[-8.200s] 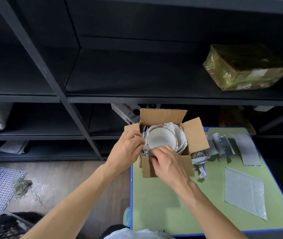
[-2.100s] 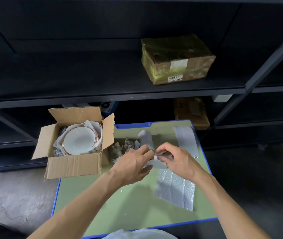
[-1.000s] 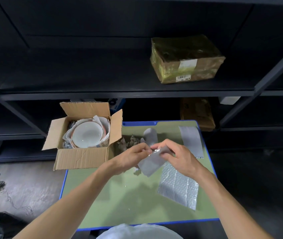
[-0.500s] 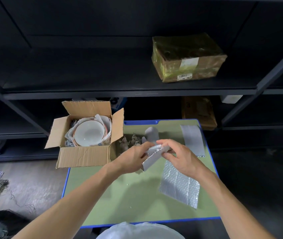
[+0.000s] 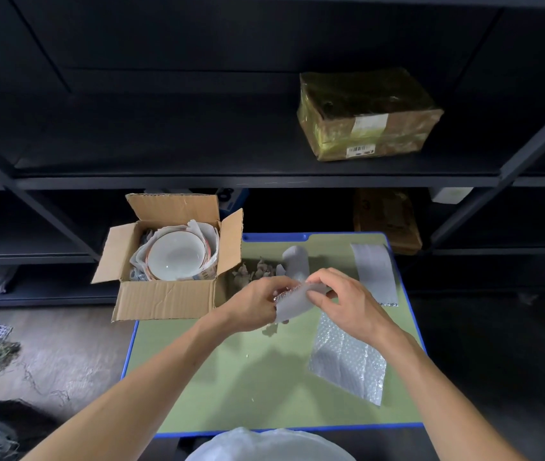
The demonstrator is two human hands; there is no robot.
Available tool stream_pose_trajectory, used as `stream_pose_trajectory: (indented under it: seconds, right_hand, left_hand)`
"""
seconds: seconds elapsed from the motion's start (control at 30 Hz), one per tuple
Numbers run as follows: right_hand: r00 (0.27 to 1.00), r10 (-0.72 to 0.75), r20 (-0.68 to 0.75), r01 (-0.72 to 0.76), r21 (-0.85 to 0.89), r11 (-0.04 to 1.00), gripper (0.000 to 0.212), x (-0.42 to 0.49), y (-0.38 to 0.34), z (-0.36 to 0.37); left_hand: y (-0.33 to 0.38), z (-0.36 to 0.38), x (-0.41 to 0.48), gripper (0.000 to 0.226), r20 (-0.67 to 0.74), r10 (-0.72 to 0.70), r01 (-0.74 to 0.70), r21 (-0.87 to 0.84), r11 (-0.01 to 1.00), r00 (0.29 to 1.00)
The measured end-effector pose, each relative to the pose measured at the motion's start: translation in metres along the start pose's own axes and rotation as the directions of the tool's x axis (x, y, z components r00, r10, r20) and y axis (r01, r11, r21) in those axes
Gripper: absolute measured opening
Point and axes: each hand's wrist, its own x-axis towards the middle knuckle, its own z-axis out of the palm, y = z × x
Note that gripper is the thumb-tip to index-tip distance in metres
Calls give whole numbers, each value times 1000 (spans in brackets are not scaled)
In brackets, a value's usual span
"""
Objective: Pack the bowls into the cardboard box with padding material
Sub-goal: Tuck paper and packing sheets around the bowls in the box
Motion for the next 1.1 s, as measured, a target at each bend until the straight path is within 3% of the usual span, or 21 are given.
stream_pose_trajectory:
  seconds: [0.17, 0.27, 0.37, 0.43, 0.53, 0.67, 0.83, 1.0, 1.1]
  right_hand:
    - [1000, -1, 8, 1, -16, 1000, 6, 3, 0, 1]
    - [999, 42, 34, -41, -23, 999, 12, 4, -2, -1]
    - [998, 64, 29, -64, -15, 998, 14, 4, -3, -1]
    - [997, 68, 23, -68, 9, 998, 14, 5, -2, -1]
    - [997, 67, 31, -68, 44, 997, 15, 6, -2, -1]
    - [998, 53, 26, -53, 12, 998, 8, 11, -1, -1]
    - [993, 98, 66, -99, 22, 995, 13, 13, 3, -1]
    - [988, 127, 92, -136, 101, 985, 19, 12, 1, 0]
    - [994, 92, 56, -97, 99, 990, 17, 11, 0, -3]
  left_hand:
    - [-12, 0, 4, 47, -118, 12, -20, -67, 998, 993]
    - [-10, 1, 6, 40, -118, 29, -39, -85, 996, 993]
    - [-7, 0, 6, 17, -97, -27, 2, -249, 968, 995]
    - [-3, -2, 4, 22, -78, -32, 7, -307, 952, 996]
    - [1, -4, 2, 46, -76, -24, 2, -268, 963, 997]
    - [-5, -5, 6, 17, -77, 7, -17, -142, 990, 997]
    - [-8, -4, 11, 18, -130, 28, -39, -83, 996, 991]
    - [-8, -3, 12, 16, -141, 25, -42, -114, 993, 990]
    - [-6, -2, 10, 18, -97, -28, 2, -258, 966, 995]
